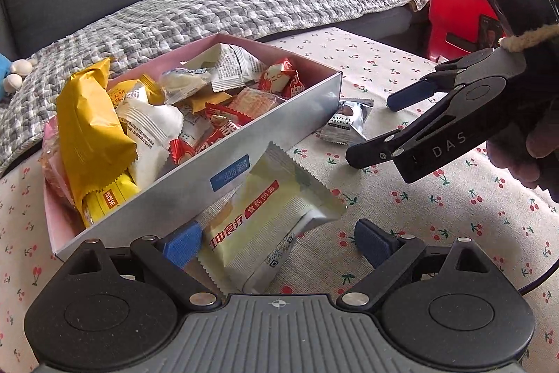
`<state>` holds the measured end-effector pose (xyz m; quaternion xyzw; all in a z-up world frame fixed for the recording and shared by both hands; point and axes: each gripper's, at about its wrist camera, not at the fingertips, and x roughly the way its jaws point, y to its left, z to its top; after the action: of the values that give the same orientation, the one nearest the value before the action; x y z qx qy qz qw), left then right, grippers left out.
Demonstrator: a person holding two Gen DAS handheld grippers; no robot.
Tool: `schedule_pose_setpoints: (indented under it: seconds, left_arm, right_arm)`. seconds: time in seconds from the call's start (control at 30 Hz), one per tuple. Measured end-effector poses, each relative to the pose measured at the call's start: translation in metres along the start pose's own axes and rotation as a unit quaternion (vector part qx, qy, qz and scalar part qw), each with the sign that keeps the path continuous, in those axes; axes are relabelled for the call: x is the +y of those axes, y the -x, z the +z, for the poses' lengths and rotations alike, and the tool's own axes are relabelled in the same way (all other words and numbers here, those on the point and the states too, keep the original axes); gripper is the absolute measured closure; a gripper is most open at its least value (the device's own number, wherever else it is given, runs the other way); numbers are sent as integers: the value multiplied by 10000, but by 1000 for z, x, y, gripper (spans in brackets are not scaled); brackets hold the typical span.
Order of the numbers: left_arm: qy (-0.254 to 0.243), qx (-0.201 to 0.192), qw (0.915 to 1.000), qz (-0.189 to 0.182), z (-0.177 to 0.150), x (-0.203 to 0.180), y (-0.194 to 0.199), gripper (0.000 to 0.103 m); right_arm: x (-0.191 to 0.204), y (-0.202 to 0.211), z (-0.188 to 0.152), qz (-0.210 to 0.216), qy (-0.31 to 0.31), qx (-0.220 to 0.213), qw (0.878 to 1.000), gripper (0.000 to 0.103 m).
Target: Organize snacks
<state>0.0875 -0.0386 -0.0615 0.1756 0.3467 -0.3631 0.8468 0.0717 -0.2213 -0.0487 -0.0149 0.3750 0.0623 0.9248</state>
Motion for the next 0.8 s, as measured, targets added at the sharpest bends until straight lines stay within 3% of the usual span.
schedule_pose_setpoints:
  seconds: [0.2, 0.3, 0.37, 0.43, 0.8]
  left_arm:
    - [-29, -5, 10000, -48, 1, -3, 5, 20]
    - [-104, 10, 9999, -73, 1, -8, 8, 28]
    - [-135, 3, 9999, -107, 2, -12, 11, 32]
    - [-168, -7, 9997, -148, 1, -16, 13, 36]
    - [-294, 56, 9992, -280, -11, -34, 32, 36]
  right_arm:
    - [1, -1, 4, 93, 81, -115, 9999, 20]
    - [3, 0, 5, 146, 173, -158, 9996, 35]
    - [5, 1, 6, 174, 247, -183, 9994, 52]
    - [6, 2, 7, 193, 320, -193, 9991, 60]
    - [12, 13, -1, 460, 500, -107, 9976, 64]
